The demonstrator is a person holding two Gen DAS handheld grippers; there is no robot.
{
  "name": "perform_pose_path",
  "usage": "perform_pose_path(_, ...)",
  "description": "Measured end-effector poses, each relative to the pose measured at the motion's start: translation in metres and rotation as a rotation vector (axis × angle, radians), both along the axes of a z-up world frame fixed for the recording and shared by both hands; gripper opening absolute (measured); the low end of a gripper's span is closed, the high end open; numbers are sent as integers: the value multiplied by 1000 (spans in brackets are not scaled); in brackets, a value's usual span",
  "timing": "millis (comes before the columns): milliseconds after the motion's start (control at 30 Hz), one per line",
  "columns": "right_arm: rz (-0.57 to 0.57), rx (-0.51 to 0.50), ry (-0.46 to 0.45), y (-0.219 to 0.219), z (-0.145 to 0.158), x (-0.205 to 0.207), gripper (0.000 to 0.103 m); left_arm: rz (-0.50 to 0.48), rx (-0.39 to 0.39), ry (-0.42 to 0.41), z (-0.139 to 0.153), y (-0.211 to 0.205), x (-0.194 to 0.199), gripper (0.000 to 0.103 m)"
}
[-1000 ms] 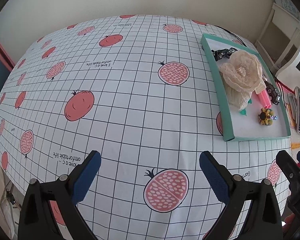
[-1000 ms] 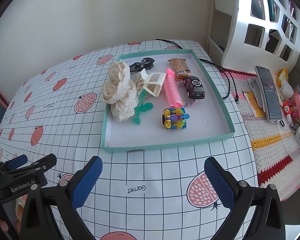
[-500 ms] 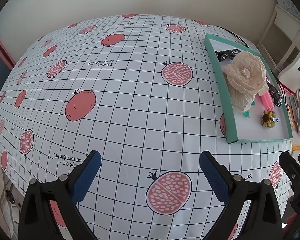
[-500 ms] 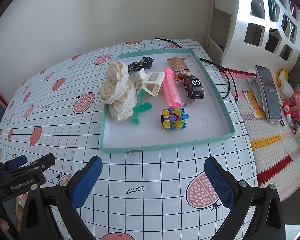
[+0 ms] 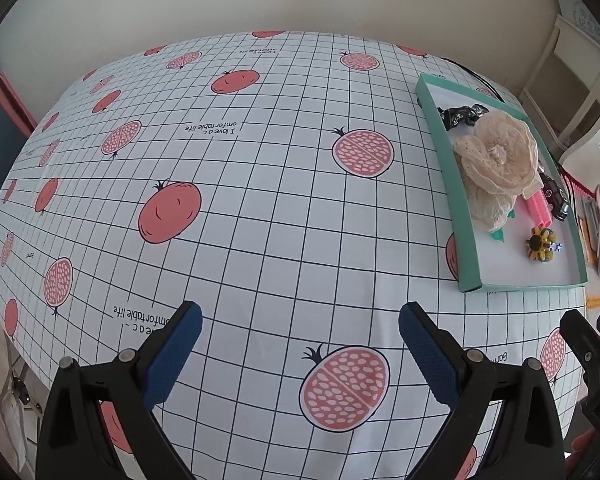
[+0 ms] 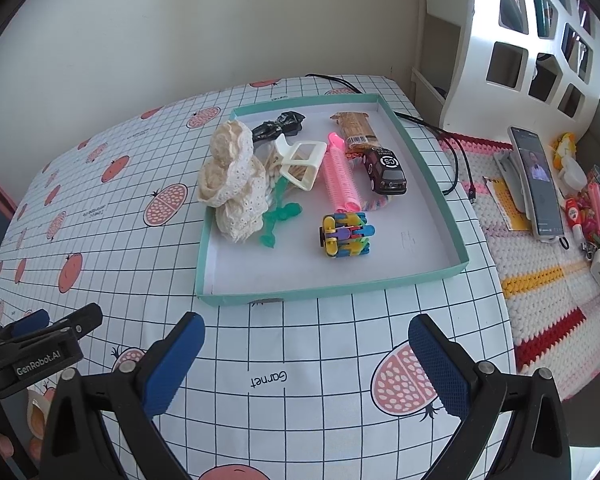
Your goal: Organize objects
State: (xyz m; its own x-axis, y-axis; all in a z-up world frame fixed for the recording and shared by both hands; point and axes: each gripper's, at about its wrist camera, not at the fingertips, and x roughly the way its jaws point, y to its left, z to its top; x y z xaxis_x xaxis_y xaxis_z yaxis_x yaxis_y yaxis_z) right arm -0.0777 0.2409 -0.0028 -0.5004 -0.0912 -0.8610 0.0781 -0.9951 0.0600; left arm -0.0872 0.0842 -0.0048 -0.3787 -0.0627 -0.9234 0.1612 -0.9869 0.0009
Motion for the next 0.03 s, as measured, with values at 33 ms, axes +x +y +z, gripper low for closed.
perform_pose_path(33, 1, 0, 0, 0, 0, 0, 103, 1, 3, 0, 0, 0, 0, 99)
